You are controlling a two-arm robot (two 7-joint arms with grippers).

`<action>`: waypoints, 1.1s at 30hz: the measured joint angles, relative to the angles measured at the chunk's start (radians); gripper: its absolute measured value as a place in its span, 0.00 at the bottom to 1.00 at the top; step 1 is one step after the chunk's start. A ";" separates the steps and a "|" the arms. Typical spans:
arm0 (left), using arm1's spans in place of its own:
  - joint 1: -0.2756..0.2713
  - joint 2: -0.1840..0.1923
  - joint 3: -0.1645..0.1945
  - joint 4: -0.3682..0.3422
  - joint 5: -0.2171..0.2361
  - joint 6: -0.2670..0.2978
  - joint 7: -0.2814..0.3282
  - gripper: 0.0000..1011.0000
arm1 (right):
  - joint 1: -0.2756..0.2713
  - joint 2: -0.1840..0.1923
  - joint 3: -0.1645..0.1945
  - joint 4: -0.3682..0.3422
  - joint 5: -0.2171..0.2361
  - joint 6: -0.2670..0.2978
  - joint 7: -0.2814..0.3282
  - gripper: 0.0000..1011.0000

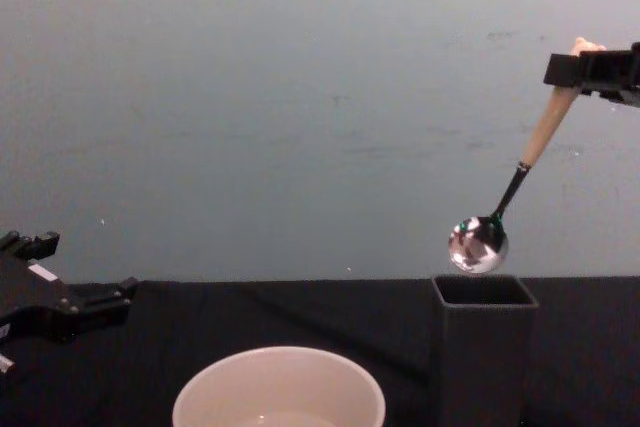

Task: Pick up the stirring spoon with one hand, stir inside the cup, then place it back in its original position.

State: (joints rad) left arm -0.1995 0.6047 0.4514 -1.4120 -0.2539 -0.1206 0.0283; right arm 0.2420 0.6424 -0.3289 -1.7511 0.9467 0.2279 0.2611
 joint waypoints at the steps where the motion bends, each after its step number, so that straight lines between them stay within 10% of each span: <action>1: 0.000 0.000 0.000 0.000 0.000 0.000 0.000 0.99 | -0.001 0.002 0.000 0.000 0.000 -0.001 0.001 0.21; 33: 0.000 0.000 0.000 0.000 0.000 0.000 0.000 0.99 | 0.012 -0.009 -0.081 0.080 -0.126 0.004 0.024 0.21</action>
State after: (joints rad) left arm -0.1995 0.6047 0.4514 -1.4120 -0.2539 -0.1205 0.0283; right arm 0.2535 0.6332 -0.4101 -1.6706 0.8212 0.2316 0.2847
